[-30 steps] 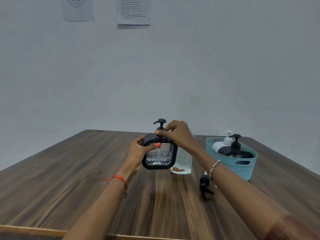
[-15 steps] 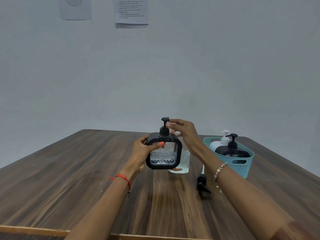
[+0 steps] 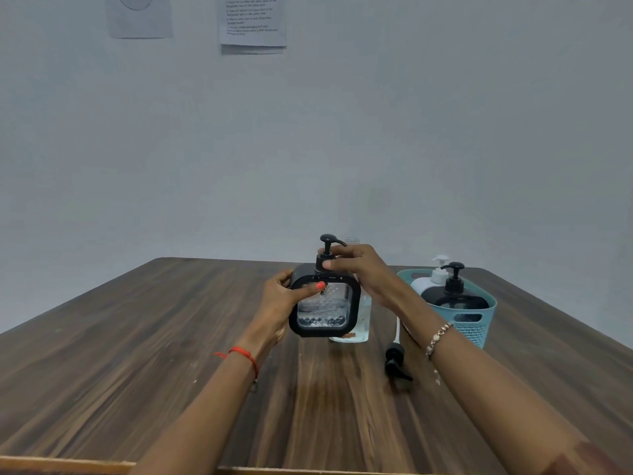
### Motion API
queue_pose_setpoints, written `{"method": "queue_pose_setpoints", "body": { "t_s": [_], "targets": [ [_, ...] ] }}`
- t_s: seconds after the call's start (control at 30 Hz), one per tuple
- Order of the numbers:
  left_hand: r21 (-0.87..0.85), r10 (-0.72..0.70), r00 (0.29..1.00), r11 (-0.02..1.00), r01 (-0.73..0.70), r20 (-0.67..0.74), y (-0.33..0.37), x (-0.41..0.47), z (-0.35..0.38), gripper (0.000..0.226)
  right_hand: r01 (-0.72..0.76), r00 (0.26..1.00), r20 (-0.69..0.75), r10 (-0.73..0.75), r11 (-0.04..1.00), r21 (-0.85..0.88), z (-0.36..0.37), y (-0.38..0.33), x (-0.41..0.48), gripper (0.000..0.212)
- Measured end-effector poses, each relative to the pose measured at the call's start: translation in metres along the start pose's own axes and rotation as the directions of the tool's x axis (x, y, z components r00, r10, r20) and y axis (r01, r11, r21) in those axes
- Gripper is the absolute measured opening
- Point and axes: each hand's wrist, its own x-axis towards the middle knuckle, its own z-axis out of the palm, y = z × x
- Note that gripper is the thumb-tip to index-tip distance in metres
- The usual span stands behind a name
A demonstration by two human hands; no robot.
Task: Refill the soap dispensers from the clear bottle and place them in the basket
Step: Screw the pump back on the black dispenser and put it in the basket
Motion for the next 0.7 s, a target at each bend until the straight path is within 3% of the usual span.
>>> {"method": "queue_pose_setpoints", "body": {
  "t_s": [0.13, 0.27, 0.47, 0.7],
  "targets": [
    [0.02, 0.005, 1.0, 1.0, -0.004, -0.011, -0.002, 0.001, 0.001, 0.033, 0.01, 0.992, -0.126, -0.021, 0.996, -0.093, 0.001, -0.003, -0.004, 0.021],
    [0.033, 0.007, 0.999, 0.999, -0.006, -0.039, -0.005, 0.001, 0.004, 0.035, -0.037, 0.957, -0.285, -0.056, 0.951, -0.308, 0.012, 0.002, -0.002, 0.037],
    [0.024, -0.016, 0.998, 1.0, 0.018, -0.055, -0.007, 0.002, 0.001, 0.04, -0.023, 0.998, -0.061, 0.01, 0.978, -0.209, 0.005, 0.002, -0.002, 0.023],
    [0.015, -0.021, 0.996, 1.0, 0.022, -0.081, -0.009, 0.0, 0.004, 0.039, -0.057, 0.965, -0.262, 0.0, 0.976, -0.21, 0.016, 0.003, -0.003, 0.02]
  ]
}}
